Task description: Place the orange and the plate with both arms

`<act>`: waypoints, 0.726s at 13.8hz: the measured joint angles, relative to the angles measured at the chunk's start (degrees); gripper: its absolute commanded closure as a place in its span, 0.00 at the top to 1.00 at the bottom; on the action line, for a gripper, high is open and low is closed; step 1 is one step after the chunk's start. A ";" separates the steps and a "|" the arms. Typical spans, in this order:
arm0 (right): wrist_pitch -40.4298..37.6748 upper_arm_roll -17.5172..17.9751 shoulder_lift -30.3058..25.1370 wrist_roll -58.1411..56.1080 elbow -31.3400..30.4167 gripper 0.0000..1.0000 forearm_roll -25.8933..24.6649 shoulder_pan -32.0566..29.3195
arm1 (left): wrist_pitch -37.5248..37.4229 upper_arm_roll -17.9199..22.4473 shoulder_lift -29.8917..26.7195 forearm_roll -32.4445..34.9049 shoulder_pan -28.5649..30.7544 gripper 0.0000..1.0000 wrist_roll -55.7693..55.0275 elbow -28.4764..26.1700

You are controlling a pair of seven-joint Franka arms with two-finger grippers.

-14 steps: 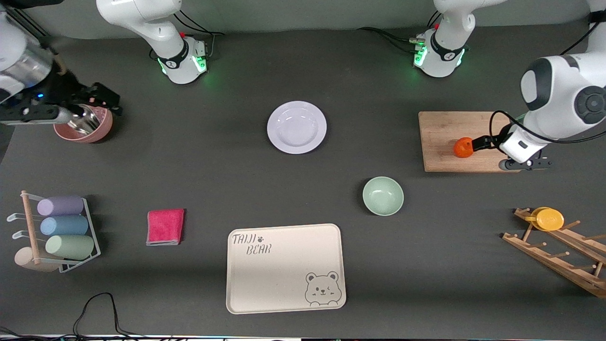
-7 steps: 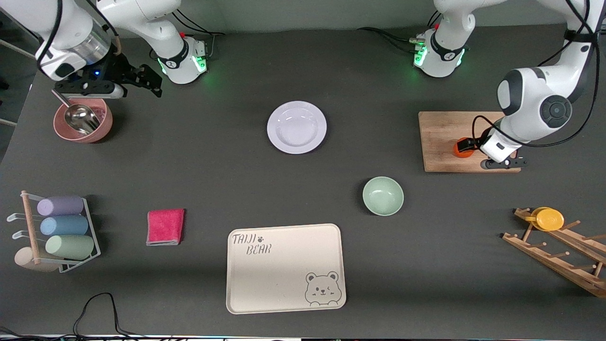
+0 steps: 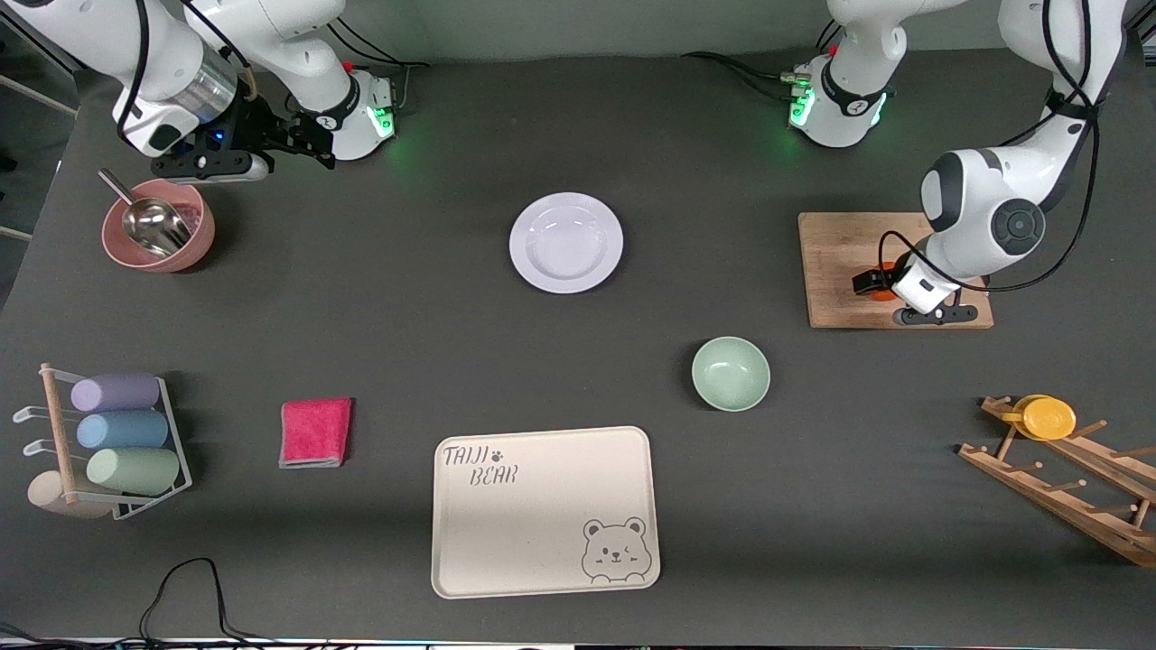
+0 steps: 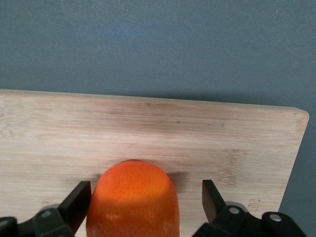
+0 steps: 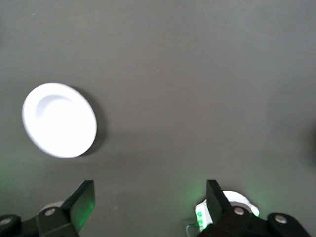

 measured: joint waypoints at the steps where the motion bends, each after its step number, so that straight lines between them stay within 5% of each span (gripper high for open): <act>1: 0.66 -1.05 0.13 -1.73 -0.85 1.00 2.42 -0.01 | 0.00 0.00 -0.01 0.00 0.00 0.75 0.00 0.00; 4: 4.62 -5.18 0.43 -9.42 -5.82 1.00 9.49 -0.05 | 0.00 0.00 -0.02 0.00 0.01 0.00 0.08 0.01; 10: 15.96 -9.13 2.20 -27.69 -19.99 1.00 31.03 -0.07 | -3.93 -0.74 -1.60 0.00 -0.07 0.00 0.14 1.14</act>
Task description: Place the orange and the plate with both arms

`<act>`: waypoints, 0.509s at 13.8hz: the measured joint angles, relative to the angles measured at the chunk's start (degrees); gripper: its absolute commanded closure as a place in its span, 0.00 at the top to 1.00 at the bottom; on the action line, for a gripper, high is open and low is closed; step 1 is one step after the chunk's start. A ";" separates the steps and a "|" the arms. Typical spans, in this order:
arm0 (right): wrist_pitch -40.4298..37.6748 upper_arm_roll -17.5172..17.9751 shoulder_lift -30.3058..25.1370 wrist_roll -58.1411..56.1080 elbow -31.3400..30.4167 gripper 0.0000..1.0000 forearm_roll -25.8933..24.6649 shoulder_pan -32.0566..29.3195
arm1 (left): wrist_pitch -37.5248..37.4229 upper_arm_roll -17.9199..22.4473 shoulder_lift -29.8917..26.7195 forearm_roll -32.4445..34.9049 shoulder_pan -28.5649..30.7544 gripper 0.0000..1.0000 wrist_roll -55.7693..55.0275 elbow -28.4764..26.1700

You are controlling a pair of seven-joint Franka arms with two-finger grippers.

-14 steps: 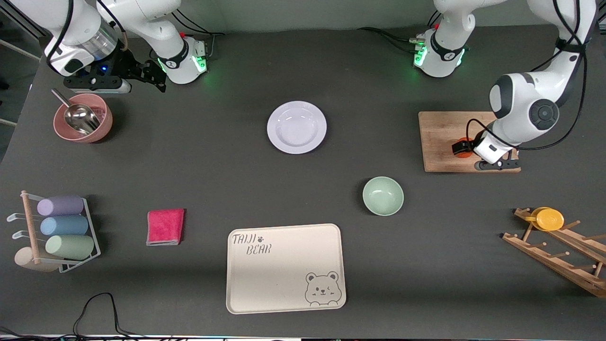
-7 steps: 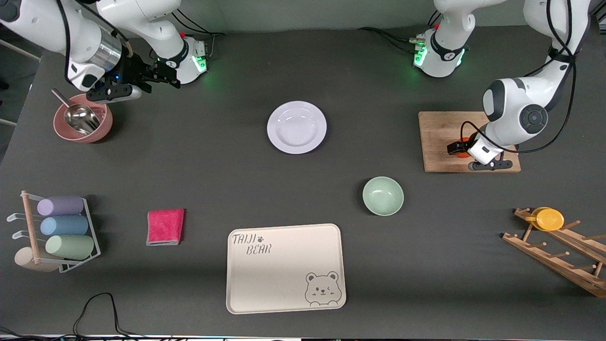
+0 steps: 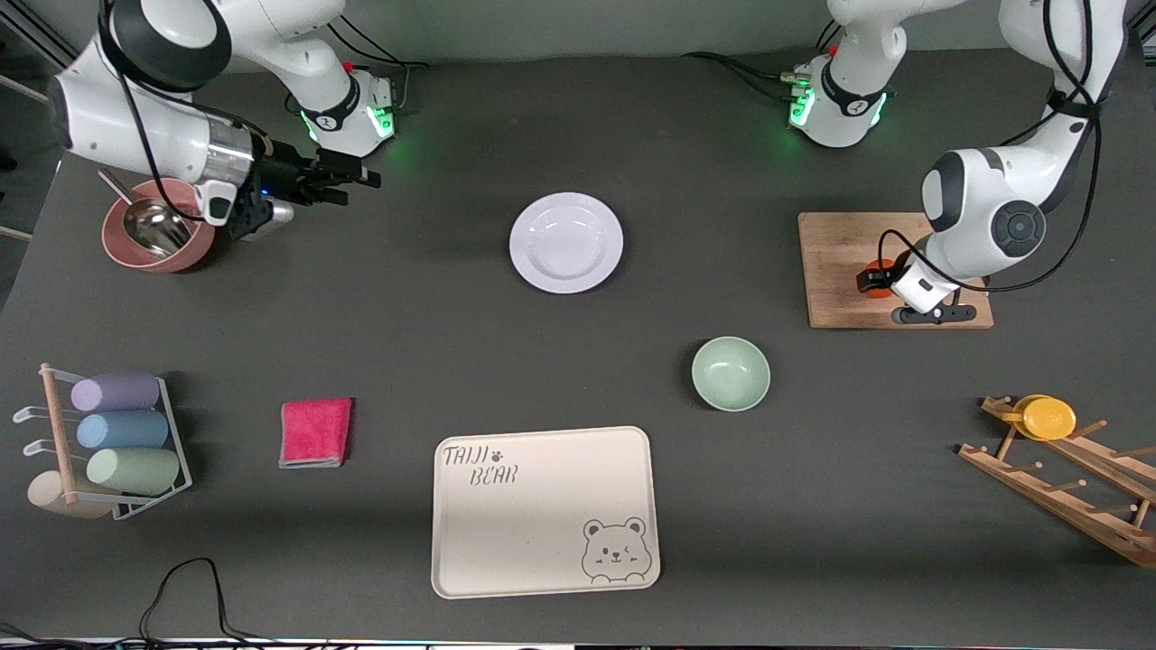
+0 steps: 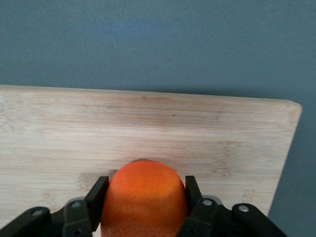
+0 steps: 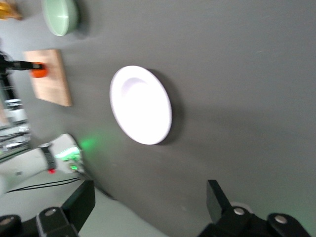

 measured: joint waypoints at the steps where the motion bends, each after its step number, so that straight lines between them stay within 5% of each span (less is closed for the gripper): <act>1: 0.76 -1.00 1.20 -4.64 -1.89 1.00 4.24 -0.01 | -1.84 -0.81 -1.46 -0.08 -0.29 0.00 -0.41 0.87; 4: 1.51 -4.70 6.72 -19.67 -5.93 1.00 14.74 -0.07 | -14.91 -4.97 -7.56 -0.85 -4.58 0.00 -8.41 7.35; 7: 1.49 -5.88 13.45 -35.01 -8.78 1.00 25.86 -0.09 | -29.37 -8.29 -12.94 -8.84 -12.00 0.00 -18.24 16.33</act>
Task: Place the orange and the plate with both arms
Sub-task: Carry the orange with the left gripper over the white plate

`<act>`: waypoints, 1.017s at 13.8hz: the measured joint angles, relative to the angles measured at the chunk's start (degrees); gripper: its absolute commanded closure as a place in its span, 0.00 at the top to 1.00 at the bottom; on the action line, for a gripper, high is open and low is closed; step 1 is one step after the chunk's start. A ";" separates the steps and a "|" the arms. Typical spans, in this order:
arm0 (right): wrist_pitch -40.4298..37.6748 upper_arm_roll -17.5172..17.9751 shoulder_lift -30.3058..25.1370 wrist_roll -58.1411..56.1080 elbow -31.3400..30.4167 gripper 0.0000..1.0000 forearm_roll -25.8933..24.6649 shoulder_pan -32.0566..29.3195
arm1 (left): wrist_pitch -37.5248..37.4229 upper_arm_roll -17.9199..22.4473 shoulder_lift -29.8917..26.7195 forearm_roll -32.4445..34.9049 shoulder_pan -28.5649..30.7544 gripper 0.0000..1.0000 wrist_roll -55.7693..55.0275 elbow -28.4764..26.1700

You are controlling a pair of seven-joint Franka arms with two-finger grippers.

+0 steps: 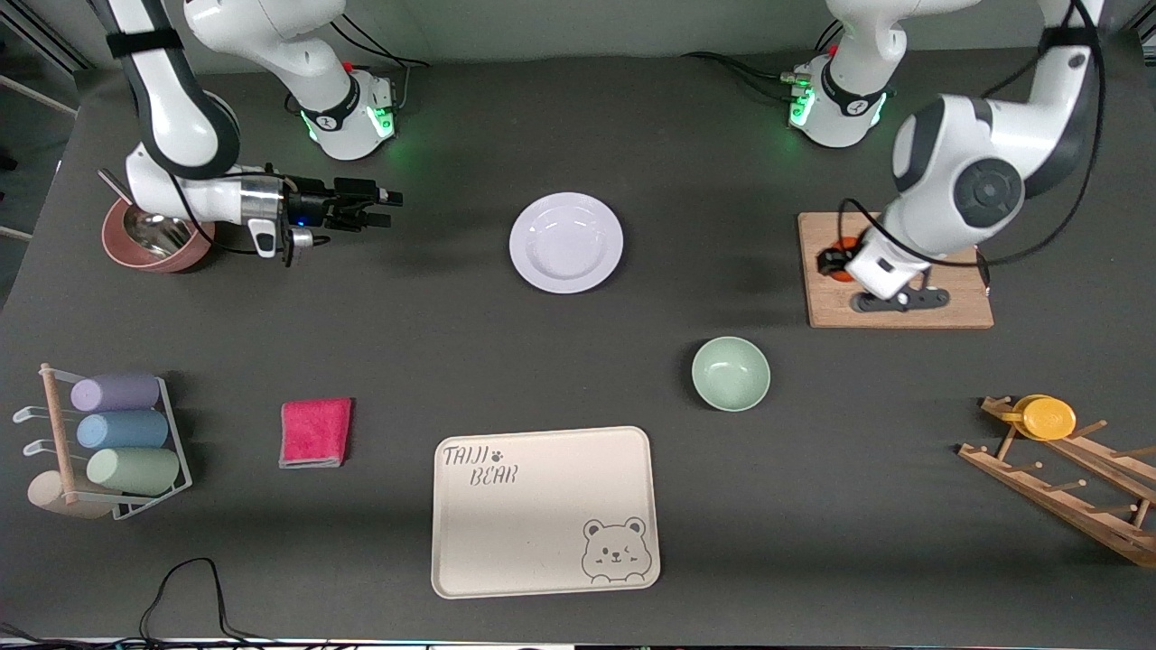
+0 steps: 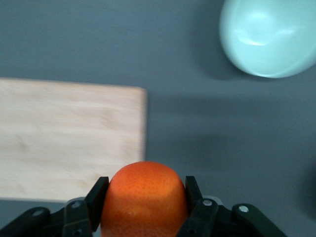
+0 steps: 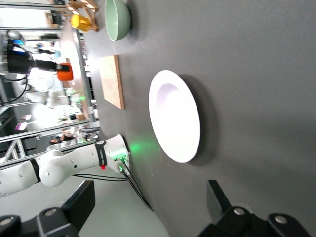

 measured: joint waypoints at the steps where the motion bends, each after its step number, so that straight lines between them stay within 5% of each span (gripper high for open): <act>1: -0.06 0.01 2.66 -4.44 -0.56 1.00 2.96 0.03 | -2.46 -0.90 -1.14 -2.19 -2.46 0.00 -4.02 2.26; 5: -0.65 0.07 12.09 -17.58 -0.73 1.00 11.47 0.07 | -2.37 -6.29 -0.48 -4.32 -11.72 0.00 -24.47 8.22; 10: -3.43 0.21 21.41 -27.22 -0.32 1.00 17.39 0.11 | 10.18 -8.50 6.53 -3.70 -22.11 0.00 -41.44 9.86; 14: -4.49 0.28 25.30 -31.38 -0.13 1.00 19.00 0.13 | 14.79 -8.50 17.45 8.42 -29.39 0.00 -55.91 15.36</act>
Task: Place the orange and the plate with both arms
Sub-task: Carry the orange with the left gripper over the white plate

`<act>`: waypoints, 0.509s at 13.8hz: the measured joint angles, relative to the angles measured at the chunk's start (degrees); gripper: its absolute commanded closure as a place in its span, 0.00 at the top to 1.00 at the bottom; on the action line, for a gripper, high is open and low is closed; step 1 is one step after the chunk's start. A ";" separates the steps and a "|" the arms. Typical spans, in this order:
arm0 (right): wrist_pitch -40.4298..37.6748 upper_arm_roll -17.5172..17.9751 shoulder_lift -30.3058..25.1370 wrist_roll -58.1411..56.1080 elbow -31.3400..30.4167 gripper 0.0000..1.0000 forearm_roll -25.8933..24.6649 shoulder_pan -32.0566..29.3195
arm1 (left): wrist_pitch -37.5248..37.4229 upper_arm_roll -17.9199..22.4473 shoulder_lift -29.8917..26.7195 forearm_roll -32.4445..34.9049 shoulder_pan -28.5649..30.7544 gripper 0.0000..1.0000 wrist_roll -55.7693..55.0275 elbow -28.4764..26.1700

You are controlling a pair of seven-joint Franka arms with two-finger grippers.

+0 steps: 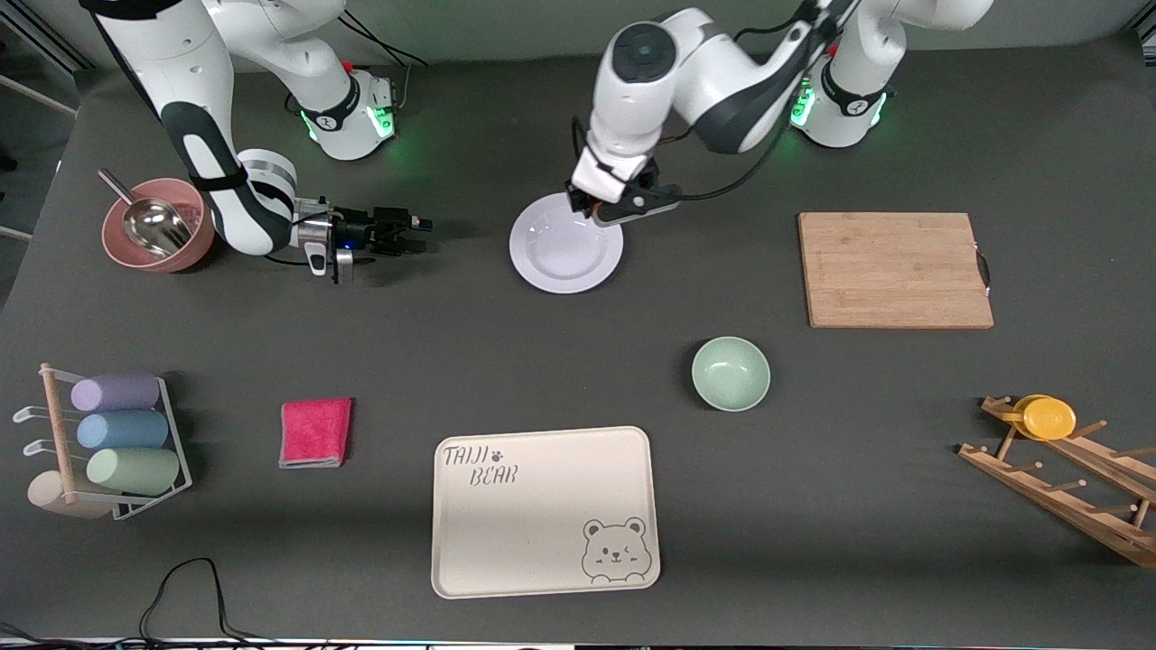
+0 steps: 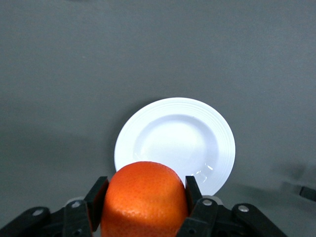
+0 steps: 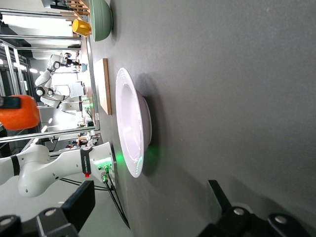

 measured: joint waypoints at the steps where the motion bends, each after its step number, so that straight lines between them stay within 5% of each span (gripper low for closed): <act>1: -0.73 0.02 0.81 -0.63 0.03 1.00 0.28 0.01 | 0.16 0.01 3.03 3.01 -1.31 0.00 -2.27 1.72; 3: -1.16 0.03 1.93 -0.93 0.19 0.99 0.46 0.01 | 2.31 0.02 7.92 7.25 -2.96 0.00 -4.53 3.36; 7: -1.20 0.04 3.01 -0.95 0.77 0.64 0.48 0.01 | 4.52 0.07 13.95 12.44 -4.12 0.00 -5.20 4.60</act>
